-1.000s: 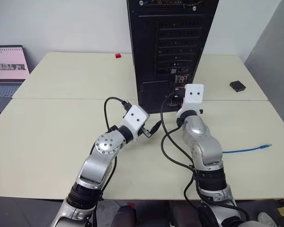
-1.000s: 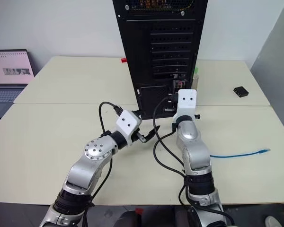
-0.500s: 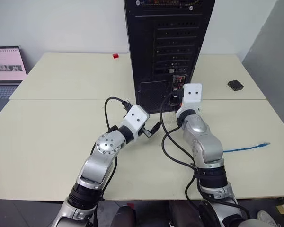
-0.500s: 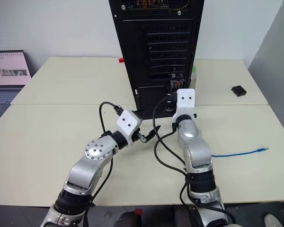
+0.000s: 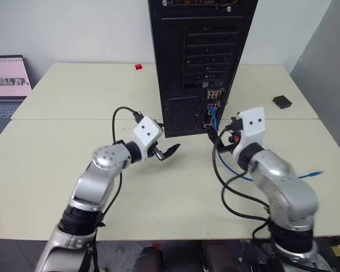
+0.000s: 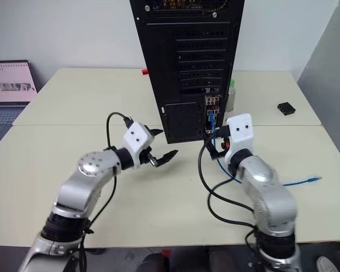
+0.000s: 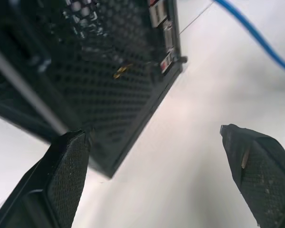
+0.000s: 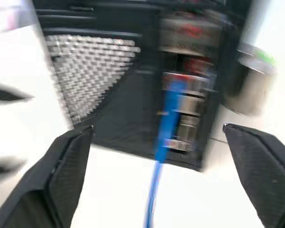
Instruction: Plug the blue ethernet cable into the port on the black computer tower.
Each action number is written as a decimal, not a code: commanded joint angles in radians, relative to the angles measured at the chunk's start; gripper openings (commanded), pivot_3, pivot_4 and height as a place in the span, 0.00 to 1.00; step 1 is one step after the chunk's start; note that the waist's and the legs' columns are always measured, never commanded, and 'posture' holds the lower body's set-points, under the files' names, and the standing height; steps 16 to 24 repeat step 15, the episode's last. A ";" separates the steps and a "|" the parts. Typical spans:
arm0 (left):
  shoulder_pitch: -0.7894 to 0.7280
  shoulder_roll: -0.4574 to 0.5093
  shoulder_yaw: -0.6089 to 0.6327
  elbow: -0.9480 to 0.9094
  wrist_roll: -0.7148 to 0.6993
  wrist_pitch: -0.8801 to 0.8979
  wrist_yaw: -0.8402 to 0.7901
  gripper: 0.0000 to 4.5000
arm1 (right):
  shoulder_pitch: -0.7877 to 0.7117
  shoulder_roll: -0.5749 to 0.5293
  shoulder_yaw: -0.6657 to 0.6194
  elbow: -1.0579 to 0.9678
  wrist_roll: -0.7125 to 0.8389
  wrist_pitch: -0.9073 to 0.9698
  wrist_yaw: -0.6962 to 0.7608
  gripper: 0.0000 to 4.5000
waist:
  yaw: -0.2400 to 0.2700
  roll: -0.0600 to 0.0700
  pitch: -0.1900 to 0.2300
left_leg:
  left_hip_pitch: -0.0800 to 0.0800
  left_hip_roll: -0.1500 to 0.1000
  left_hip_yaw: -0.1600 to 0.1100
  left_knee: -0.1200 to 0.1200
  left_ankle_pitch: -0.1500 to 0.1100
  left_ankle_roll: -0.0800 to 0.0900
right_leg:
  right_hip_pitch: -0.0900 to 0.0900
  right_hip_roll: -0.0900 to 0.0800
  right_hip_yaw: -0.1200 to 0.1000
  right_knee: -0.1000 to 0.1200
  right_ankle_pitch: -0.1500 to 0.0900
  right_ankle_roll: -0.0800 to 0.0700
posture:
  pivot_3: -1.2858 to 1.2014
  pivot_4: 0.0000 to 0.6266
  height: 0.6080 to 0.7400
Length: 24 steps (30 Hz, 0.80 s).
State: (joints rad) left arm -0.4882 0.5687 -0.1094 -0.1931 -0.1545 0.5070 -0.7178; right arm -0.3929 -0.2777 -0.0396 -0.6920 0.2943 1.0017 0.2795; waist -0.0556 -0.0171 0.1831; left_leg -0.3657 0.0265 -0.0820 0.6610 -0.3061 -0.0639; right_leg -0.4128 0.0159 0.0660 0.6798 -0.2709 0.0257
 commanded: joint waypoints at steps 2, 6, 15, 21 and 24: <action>-0.065 0.061 0.039 0.057 -0.050 -0.029 -0.117 1.00 | 0.002 -0.214 -0.156 -0.018 0.131 -0.017 0.230 1.00 | 0.002 0.000 0.002 | 0.000 0.000 0.000 0.000 0.000 0.000 | 0.000 0.000 0.000 0.000 0.000 0.000 | 0.52 0.24 1.00; -0.125 0.100 0.051 0.134 -0.072 -0.057 -0.190 1.00 | 0.029 -0.378 -0.246 0.033 0.188 -0.059 0.362 1.00 | 0.011 -0.001 0.005 | 0.000 -0.001 0.000 0.001 0.000 0.000 | 0.002 -0.001 -0.001 -0.001 0.000 0.000 | 0.52 0.24 1.00; -0.184 0.110 0.040 0.173 -0.087 -0.079 -0.270 1.00 | 0.068 -0.512 -0.297 0.110 0.228 -0.131 0.456 1.00 | 0.012 -0.001 0.005 | 0.000 -0.001 0.001 0.001 0.000 0.000 | 0.002 0.000 0.001 -0.001 0.000 0.000 | 0.52 0.24 1.00; -0.184 0.110 0.040 0.173 -0.087 -0.079 -0.270 1.00 | 0.068 -0.512 -0.297 0.110 0.228 -0.131 0.456 1.00 | 0.012 -0.001 0.005 | 0.000 -0.001 0.001 0.001 0.000 0.000 | 0.002 0.000 0.001 -0.001 0.000 0.000 | 0.52 0.24 1.00; -0.184 0.110 0.040 0.173 -0.087 -0.079 -0.270 1.00 | 0.068 -0.512 -0.297 0.110 0.228 -0.131 0.456 1.00 | 0.012 -0.001 0.005 | 0.000 -0.001 0.001 0.001 0.000 0.000 | 0.002 0.000 0.001 -0.001 0.000 0.000 | 0.52 0.24 1.00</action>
